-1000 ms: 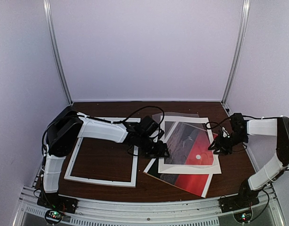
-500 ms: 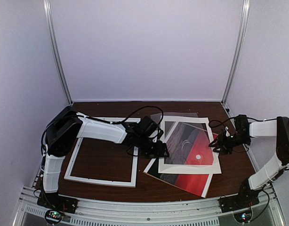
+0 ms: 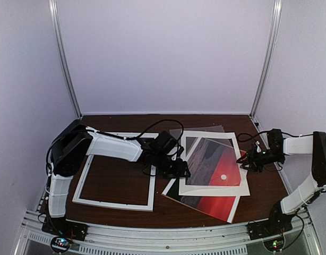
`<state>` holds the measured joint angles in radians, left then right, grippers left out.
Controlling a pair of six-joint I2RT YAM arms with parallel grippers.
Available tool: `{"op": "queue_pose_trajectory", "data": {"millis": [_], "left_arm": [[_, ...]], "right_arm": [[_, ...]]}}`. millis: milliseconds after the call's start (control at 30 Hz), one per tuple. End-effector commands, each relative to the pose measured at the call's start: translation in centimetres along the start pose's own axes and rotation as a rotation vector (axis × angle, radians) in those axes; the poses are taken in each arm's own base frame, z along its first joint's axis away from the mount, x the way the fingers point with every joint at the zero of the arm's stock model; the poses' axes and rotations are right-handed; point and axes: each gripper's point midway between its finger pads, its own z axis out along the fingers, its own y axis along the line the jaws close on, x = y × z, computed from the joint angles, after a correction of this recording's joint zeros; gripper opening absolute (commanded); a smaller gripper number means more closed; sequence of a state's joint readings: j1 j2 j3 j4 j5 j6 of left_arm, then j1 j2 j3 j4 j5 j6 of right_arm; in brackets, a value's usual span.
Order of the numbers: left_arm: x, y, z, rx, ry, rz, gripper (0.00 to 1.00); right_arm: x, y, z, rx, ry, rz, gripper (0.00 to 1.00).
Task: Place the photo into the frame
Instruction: Pick up the glass panel from the mat board.
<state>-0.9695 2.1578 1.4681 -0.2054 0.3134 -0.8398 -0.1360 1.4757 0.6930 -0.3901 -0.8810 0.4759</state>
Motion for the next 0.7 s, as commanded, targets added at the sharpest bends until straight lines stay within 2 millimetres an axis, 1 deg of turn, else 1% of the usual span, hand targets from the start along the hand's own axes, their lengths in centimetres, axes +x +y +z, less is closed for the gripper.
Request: {"op": "queue_pose_trajectory", "data": {"millis": [0, 200, 433, 667], "left_arm": [[0.8, 2.0, 0.2, -0.059, 0.017, -0.029, 0.66], [0.7, 1.9, 0.1, -0.057, 0.016, -0.027, 0.66], [0.4, 1.9, 0.1, -0.056, 0.011, -0.023, 0.66], [0.3, 1.7, 0.1, -0.054, 0.011, -0.019, 0.66]], "right_arm": [[1.0, 0.7, -0.3, -0.038, 0.028, -0.011, 0.35], [0.9, 0.5, -0.7, 0.012, 0.038, -0.041, 0.28], [0.6, 0.7, -1.0, 0.037, 0.032, -0.064, 0.26], [0.2, 1.7, -0.4, 0.031, 0.051, -0.097, 0.26]]}}
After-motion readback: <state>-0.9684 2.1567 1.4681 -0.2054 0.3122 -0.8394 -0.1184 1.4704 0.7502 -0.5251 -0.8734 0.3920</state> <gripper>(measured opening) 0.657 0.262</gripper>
